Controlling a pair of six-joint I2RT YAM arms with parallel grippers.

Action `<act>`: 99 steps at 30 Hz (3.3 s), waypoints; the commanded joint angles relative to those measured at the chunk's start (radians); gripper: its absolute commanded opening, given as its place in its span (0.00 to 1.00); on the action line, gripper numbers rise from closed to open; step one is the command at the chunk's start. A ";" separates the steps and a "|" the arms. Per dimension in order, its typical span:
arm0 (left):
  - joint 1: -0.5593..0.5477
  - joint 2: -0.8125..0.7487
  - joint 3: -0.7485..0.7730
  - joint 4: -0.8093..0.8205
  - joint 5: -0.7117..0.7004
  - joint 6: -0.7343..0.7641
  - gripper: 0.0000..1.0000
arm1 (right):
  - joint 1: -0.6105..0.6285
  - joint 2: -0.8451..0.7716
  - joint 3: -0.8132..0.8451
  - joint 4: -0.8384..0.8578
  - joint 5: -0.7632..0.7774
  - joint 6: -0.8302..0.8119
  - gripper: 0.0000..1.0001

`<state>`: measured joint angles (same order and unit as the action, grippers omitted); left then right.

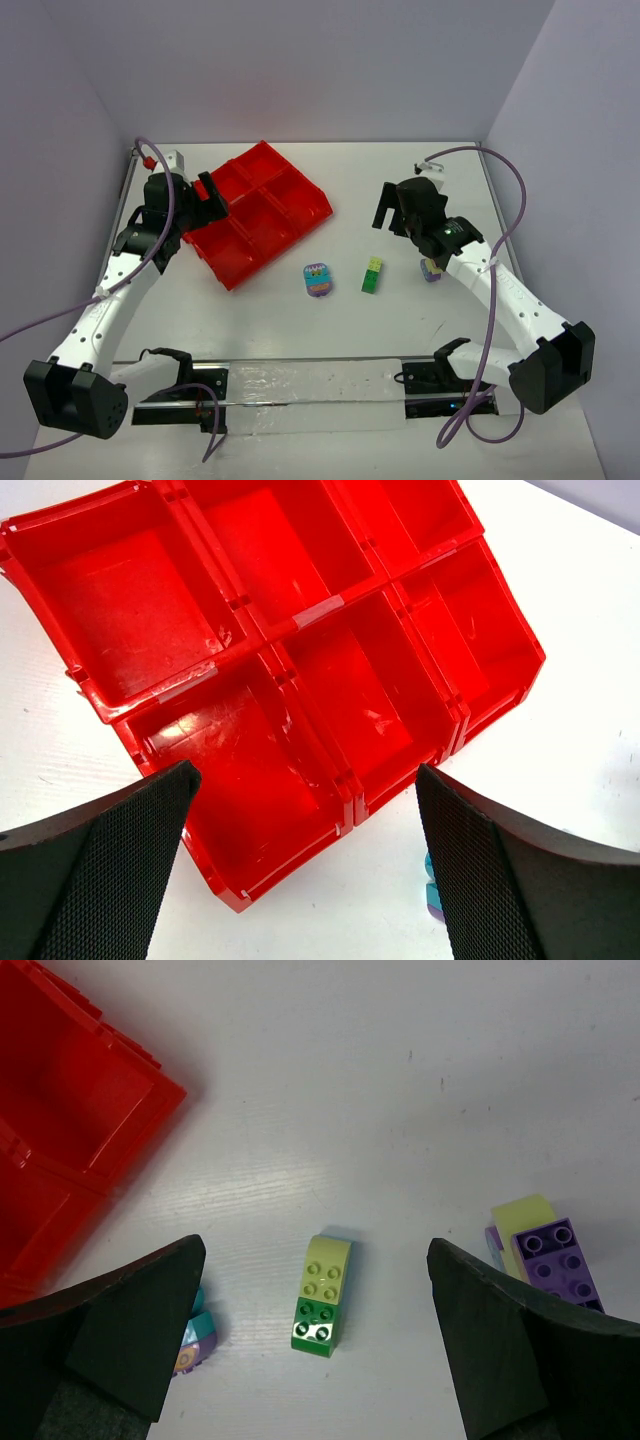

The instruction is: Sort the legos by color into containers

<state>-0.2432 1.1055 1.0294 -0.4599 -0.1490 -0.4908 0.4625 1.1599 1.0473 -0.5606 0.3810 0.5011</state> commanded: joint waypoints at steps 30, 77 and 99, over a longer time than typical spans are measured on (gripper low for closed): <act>-0.015 -0.045 -0.003 0.036 -0.044 -0.029 0.99 | 0.073 0.115 -0.237 0.082 -0.109 0.214 0.92; -0.034 0.059 0.054 -0.066 -0.047 -0.020 0.99 | 0.087 0.132 -0.179 0.402 -0.517 0.046 0.17; -0.057 0.014 -0.216 0.612 0.951 -0.292 0.95 | 0.062 0.096 -0.190 0.930 -1.073 0.254 0.19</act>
<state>-0.2996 1.1207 0.9047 -0.1578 0.5663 -0.5888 0.5318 1.2564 0.8617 0.2029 -0.6126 0.6708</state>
